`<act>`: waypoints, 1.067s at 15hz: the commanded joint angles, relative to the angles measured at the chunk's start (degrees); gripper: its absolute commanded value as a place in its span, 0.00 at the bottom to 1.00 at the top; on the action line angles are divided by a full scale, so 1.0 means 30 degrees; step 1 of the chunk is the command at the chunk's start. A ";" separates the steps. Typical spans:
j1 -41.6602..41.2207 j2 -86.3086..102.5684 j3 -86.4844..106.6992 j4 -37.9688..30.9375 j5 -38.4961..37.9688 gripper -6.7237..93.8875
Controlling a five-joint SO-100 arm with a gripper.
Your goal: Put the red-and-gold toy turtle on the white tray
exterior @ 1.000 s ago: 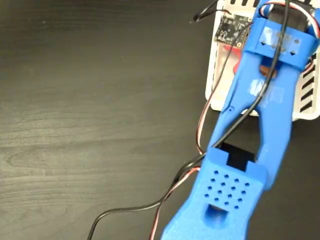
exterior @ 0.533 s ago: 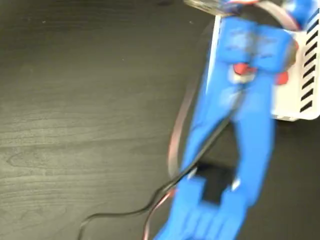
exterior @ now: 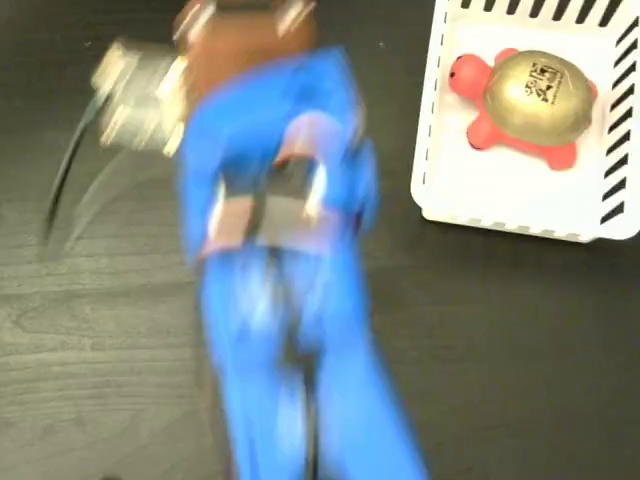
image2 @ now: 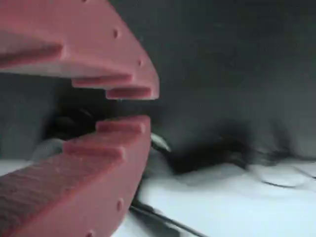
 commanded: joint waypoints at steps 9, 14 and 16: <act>0.1201 1.6406 1.5527 0.4453 -0.1377 0.07; -0.0059 2.1680 1.8076 0.9375 -0.1465 0.07; 0.0059 2.2822 1.8252 1.0664 -0.0703 0.07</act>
